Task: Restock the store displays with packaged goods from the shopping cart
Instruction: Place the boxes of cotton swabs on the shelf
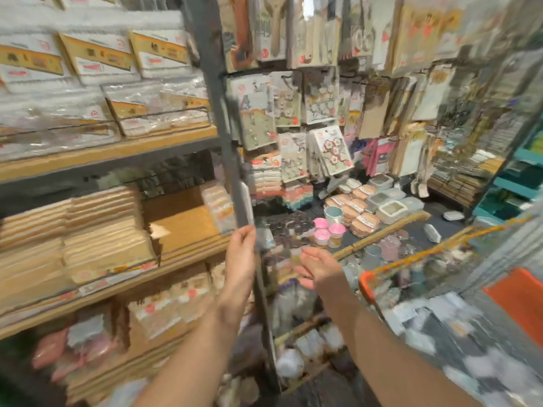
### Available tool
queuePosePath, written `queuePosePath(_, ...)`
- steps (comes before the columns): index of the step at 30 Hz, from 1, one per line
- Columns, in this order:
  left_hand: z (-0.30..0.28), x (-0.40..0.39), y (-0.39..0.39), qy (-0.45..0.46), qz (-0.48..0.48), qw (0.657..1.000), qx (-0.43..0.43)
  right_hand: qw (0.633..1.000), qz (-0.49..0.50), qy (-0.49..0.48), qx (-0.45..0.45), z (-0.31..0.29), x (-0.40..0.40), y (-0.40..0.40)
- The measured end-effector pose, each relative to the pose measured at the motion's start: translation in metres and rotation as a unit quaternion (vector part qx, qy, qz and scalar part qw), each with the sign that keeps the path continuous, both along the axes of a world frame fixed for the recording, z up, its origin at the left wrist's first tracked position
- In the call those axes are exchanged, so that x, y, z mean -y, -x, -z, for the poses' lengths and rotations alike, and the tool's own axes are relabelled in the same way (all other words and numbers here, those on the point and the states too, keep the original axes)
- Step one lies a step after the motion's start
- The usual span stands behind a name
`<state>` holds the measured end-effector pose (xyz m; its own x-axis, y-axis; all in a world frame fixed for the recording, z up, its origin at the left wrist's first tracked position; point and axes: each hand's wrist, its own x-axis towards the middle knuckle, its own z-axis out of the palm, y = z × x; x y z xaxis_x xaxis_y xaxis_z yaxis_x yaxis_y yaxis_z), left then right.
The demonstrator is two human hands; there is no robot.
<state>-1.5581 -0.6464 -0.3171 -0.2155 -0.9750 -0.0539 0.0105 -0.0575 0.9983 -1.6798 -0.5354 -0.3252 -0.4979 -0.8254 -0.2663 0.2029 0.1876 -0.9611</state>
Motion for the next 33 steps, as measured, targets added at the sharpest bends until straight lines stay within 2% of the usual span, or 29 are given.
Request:
queuePosePath(2,0.005,-0.045,0.035,-0.004,0.037,0.999,0.024,0.999,0.04,-0.02,0.007,0.005,-0.041,0.033)
queuePosePath(5,0.017,-0.1,0.086,-0.071,0.157,0.984,0.046,0.993,0.104,-0.057,0.019,0.013,-0.102,0.078)
queuePosePath(9,0.021,-0.18,0.155,-0.112,0.34,0.93,0.084,0.977,0.183,-0.101,0.045,0.028,-0.194,0.134)
queuePosePath(15,0.079,-0.237,0.255,-0.161,0.468,0.846,0.196,0.939,0.294,-0.159,0.084,0.079,-0.28,0.203)
queuePosePath(20,0.13,-0.233,0.317,-0.183,0.499,0.802,0.273,0.915,0.328,-0.188,0.143,0.111,-0.289,0.247)
queuePosePath(22,0.153,-0.22,0.343,-0.183,0.504,0.787,0.304,0.913,0.33,-0.205,0.121,0.124,-0.284,0.272)
queuePosePath(26,0.194,-0.191,0.389,-0.216,0.481,0.777,0.343,0.928,0.241,-0.279,0.041,0.156,-0.267,0.314)
queuePosePath(28,0.218,-0.183,0.405,-0.232,0.481,0.769,0.35,0.925,0.207,-0.316,0.03,0.183,-0.256,0.333)
queuePosePath(33,0.26,-0.185,0.417,-0.308,0.481,0.716,0.402,0.89,0.16,-0.419,0.084,0.263,-0.248,0.365)
